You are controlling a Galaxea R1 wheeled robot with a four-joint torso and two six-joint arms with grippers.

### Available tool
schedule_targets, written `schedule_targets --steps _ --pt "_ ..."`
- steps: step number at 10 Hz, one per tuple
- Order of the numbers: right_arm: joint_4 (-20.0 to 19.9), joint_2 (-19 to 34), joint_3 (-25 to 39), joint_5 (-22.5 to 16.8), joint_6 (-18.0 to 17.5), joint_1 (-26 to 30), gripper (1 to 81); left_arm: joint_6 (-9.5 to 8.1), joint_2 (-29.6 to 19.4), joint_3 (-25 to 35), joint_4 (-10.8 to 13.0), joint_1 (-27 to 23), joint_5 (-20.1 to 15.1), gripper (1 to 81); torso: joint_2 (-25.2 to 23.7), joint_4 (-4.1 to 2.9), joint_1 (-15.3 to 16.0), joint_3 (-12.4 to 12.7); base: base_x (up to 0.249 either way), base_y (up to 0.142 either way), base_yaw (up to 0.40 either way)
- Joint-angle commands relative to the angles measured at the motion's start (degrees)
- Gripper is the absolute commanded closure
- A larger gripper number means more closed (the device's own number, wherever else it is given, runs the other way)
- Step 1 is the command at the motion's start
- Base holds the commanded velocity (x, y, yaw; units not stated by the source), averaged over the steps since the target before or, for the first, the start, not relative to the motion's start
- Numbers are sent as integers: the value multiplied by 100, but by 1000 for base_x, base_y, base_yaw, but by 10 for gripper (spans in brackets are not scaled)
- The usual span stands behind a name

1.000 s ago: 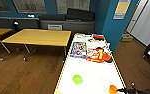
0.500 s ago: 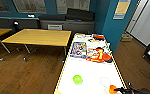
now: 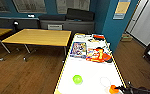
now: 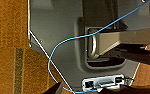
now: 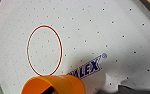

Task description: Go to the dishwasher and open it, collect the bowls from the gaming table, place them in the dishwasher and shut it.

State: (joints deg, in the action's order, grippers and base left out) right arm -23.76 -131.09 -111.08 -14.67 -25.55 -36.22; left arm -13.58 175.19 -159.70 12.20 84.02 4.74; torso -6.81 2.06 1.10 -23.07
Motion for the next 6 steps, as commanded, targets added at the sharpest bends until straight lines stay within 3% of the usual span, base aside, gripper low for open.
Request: schedule_targets --steps 1,3,5,6 --pt "-138 167 -211 -300 -266 812 811 -4 -36 -9 -25 -30 -360 10 0 0 0 0 0 0 0" --pt "-182 475 70 -405 -424 1014 811 -4 -28 -9 -25 -30 -360 10 0 0 0 0 0 0 0" --pt "-120 1653 1327 -704 -468 1707 811 -4 -1 -9 -25 -21 -360 10 0 0 2 -2 0 0 0" --pt "-32 2216 1802 -1153 -451 1911 811 -4 16 0 -25 -30 -360 10 0 0 2 -2 0 0 0"
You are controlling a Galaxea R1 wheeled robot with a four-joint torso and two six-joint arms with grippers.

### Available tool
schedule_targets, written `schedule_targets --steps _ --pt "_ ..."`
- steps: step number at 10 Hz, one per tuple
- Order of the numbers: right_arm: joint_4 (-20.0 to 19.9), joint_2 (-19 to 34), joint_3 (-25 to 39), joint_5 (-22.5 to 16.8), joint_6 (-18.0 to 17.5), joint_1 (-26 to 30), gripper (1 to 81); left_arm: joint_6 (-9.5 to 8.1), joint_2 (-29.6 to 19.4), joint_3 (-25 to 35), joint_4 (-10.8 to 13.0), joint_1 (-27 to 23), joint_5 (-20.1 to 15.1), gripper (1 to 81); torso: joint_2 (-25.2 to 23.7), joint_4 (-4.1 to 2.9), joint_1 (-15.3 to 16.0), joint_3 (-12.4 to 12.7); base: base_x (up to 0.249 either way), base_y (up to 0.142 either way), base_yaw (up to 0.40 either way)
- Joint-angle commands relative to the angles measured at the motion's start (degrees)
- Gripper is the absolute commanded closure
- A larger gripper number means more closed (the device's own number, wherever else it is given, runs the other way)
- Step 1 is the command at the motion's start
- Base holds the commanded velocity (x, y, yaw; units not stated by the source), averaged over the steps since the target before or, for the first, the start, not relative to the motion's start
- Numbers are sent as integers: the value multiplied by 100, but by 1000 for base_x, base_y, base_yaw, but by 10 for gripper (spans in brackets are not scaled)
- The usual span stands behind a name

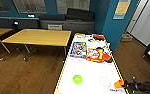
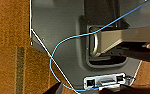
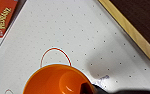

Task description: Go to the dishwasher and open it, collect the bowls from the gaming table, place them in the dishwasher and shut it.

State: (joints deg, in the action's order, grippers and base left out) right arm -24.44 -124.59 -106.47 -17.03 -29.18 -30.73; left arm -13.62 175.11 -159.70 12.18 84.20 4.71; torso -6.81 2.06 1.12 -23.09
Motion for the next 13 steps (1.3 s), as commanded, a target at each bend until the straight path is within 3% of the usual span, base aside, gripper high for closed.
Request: schedule_targets --steps 1,3,6,8,10,13 --pt "185 2125 1708 -1136 -87 1354 811 8 42 17 -23 -48 -348 10 0 0 0 0 0 0 0" --pt "388 2963 2395 -1101 -8 776 811 17 60 17 21 -48 -348 10 0 0 0 0 0 0 0" --pt "1177 4015 3605 -1004 552 -69 811 26 34 17 48 -39 -348 10 0 0 -2 0 0 0 0" --pt "1310 4203 3931 -770 974 -821 811 34 34 17 39 -48 -286 10 0 0 -2 0 0 0 0" --pt "1337 4343 4065 118 1291 -1719 811 35 8 26 48 -40 -268 10 0 0 -2 0 0 0 0" --pt "1275 4343 4329 894 1758 -3003 811 35 -98 167 57 -40 -260 10 0 0 -2 2 0 0 0"
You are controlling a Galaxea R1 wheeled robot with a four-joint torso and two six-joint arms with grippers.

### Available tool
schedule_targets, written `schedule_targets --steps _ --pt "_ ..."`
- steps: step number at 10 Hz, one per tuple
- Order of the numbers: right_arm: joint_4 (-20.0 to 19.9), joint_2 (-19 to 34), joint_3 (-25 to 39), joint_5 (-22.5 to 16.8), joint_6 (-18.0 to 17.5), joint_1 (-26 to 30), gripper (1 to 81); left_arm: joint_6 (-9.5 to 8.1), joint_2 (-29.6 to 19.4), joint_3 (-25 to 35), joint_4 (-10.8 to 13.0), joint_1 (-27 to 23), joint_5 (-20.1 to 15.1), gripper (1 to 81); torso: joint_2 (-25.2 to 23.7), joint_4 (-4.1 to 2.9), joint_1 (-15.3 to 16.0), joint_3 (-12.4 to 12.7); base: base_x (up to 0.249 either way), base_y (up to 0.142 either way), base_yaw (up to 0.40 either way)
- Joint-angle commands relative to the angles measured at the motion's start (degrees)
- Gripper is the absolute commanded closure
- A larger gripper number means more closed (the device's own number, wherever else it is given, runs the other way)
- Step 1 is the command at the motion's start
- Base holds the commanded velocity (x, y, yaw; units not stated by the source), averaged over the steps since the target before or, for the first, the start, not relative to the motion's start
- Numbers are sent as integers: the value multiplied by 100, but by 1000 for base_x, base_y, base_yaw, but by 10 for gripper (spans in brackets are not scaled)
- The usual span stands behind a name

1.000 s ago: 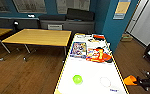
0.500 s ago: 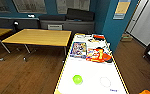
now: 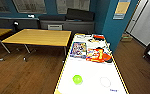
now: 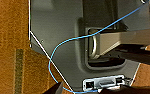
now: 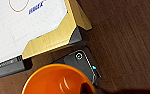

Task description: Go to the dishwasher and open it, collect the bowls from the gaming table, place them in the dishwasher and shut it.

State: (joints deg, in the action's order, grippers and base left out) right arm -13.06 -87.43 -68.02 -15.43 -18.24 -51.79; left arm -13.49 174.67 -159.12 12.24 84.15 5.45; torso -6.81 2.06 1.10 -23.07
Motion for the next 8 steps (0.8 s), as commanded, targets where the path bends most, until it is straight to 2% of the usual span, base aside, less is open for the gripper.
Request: schedule_targets --steps 1,3,4,5,6,7,8 --pt "119 593 658 1420 925 -1574 811 14 -175 352 50 -43 -316 10 0 0 0 0 0 0 0" --pt "215 183 453 2680 1024 -2857 811 14 -544 993 50 -43 -272 10 0 0 0 0 0 0 0" --pt "365 -119 106 2993 1041 -3323 811 14 -722 1278 50 -43 -237 10 0 0 0 0 0 0 0" --pt "708 -480 -184 3450 1041 -3841 811 5 -977 1621 50 -35 -167 10 0 0 0 0 0 0 0" --pt "856 -931 -478 4136 1050 -4219 811 5 -1324 2107 50 -43 -149 10 -2 0 0 0 0 0 0" --pt "1065 -1318 -925 4528 1033 -4467 811 -4 -1701 2633 42 -69 -150 10 -2 0 0 0 0 0 0" --pt "1174 -1674 -1333 4611 998 -4573 811 -4 -2092 3174 42 -78 -149 10 -2 0 0 0 0 0 0"
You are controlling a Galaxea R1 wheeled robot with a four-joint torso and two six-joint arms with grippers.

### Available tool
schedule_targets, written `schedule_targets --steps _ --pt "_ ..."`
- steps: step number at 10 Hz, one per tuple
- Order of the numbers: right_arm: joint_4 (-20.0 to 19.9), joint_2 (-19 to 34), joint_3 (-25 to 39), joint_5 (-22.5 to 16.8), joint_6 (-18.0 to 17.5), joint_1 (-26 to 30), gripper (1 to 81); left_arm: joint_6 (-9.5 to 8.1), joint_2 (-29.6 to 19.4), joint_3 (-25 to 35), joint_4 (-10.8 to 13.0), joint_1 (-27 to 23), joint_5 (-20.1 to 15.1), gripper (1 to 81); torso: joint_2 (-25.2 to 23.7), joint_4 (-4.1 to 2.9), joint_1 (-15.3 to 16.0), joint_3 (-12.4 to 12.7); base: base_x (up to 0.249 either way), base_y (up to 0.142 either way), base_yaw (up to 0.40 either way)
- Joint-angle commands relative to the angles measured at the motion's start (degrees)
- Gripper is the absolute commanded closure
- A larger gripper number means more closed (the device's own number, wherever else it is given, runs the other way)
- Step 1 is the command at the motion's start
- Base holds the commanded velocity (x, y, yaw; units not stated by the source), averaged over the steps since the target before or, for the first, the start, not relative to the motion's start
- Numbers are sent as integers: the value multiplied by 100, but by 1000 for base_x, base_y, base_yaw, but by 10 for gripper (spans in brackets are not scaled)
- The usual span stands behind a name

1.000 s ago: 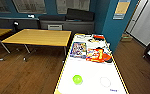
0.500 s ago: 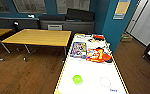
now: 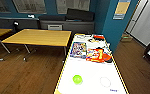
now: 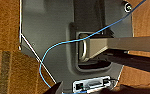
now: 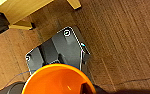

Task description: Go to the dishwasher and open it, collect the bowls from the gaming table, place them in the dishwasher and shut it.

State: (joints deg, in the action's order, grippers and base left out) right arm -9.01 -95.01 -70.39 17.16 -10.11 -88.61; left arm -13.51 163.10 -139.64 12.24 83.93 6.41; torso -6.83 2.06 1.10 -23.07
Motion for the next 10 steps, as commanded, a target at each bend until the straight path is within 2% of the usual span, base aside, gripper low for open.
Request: schedule_targets --steps 1,2,4,9,10 --pt "769 -1137 -1354 1351 167 -952 811 15 -1165 1554 42 -56 -246 10 0 0 0 0 0 0 0" --pt "795 -1444 -1661 1360 158 -1031 811 24 -1464 1914 42 -56 -228 10 0 0 0 0 0 0 0" --pt "804 -1995 -2124 1351 220 -1023 811 -3 -2031 2437 42 -65 200 10 0 0 -2 2 0 0 0" --pt "954 -2692 -2707 1272 228 -988 811 -12 -3362 4208 42 -557 238 10 0 0 -4 2 0 0 0" --pt "1033 -2833 -2821 1263 228 -970 811 -12 -3608 4568 -29 -733 194 10 0 0 -6 2 0 0 0"
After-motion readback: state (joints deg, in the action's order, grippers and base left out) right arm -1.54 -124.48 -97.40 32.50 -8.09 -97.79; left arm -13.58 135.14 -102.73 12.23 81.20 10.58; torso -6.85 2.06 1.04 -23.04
